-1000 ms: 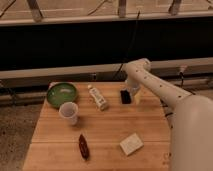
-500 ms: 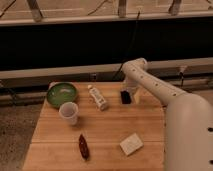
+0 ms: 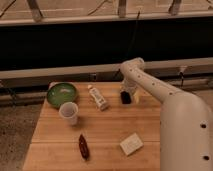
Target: Place the eraser on the white sponge
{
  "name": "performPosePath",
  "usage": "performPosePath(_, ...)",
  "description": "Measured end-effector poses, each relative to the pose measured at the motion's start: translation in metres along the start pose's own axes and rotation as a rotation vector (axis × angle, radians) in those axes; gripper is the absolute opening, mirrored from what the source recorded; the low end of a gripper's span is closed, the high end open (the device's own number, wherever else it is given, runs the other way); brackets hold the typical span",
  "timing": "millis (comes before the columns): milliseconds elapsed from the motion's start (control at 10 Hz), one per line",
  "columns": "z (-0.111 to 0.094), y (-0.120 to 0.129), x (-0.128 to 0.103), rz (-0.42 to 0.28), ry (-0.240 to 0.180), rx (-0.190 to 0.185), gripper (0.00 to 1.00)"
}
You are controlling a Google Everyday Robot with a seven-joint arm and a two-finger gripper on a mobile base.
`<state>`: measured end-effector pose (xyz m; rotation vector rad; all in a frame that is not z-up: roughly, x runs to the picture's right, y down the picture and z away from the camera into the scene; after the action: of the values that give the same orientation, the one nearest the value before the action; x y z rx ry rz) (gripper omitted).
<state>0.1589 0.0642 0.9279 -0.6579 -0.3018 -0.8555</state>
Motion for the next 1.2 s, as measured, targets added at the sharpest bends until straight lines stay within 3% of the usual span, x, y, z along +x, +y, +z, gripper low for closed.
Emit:
performPosePath(600,0.011,-0.001,-0.005,-0.084,-0.011,-0.030,0.80)
performPosePath(1200,0.018,-0.002,-0.008,-0.094,-0.016,-0.038,0.80)
